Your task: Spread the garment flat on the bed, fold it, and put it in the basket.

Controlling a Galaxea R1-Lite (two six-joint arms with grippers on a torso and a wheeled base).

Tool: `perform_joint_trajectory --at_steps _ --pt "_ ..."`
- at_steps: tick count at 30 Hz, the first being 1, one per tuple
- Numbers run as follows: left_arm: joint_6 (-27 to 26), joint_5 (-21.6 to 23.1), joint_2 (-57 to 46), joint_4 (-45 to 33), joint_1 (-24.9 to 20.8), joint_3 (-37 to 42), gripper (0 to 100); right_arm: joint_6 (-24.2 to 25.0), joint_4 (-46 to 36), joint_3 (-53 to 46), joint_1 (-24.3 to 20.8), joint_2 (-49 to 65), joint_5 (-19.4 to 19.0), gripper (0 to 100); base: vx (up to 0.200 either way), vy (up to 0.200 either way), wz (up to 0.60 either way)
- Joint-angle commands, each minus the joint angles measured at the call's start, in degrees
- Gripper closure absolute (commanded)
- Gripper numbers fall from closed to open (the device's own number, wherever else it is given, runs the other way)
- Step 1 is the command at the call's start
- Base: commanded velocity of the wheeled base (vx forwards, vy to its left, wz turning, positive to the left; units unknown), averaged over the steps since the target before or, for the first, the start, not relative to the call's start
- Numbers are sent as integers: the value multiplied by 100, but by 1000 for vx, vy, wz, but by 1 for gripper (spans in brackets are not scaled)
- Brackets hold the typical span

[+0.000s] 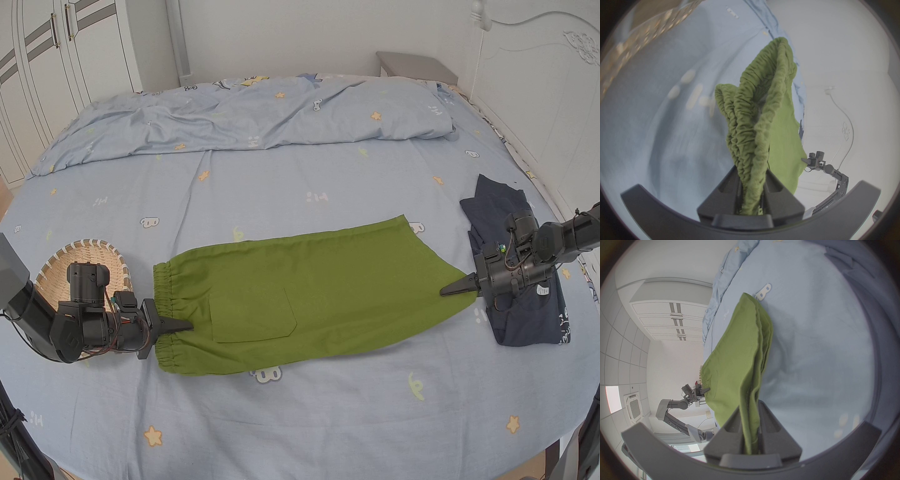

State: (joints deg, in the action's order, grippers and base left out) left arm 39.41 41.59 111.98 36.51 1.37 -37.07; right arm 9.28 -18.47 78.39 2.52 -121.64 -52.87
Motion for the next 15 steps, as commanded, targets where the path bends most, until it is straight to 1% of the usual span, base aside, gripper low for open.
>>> perform_joint_trajectory --at_steps 1,2,3,6,9,10,11,12,14,15 --pt "-909 121 -739 -1498 30 -327 100 -110 -43 -1264 205 1397 49 100 0 0 0" --pt "-1111 165 -810 -1744 74 -283 100 -163 1 -1581 240 1582 58 100 0 0 0" --pt "-1199 182 -845 -1849 101 -257 100 -198 10 -1757 249 1661 58 100 0 0 0" --pt "-1630 200 -1047 -2227 154 112 100 -576 71 -2750 293 2179 58 100 0 0 0" --pt "-1849 200 -1196 -2254 189 455 100 -699 168 -3462 257 2584 58 100 0 0 0" --pt "-1858 200 -1205 -2254 189 473 100 -699 177 -3506 257 2610 49 100 0 0 0" --pt "-2008 191 -1328 -2236 197 754 100 -708 326 -3971 222 2918 58 100 0 0 0" --pt "-2016 191 -1328 -2227 197 772 100 -708 344 -4033 222 2935 58 100 0 0 0" --pt "-2236 191 -1469 -2227 197 1158 100 -708 687 -4824 170 3419 49 100 0 0 0" --pt "-2263 191 -1478 -2218 197 1229 100 -708 766 -4965 152 3498 49 100 0 0 0"
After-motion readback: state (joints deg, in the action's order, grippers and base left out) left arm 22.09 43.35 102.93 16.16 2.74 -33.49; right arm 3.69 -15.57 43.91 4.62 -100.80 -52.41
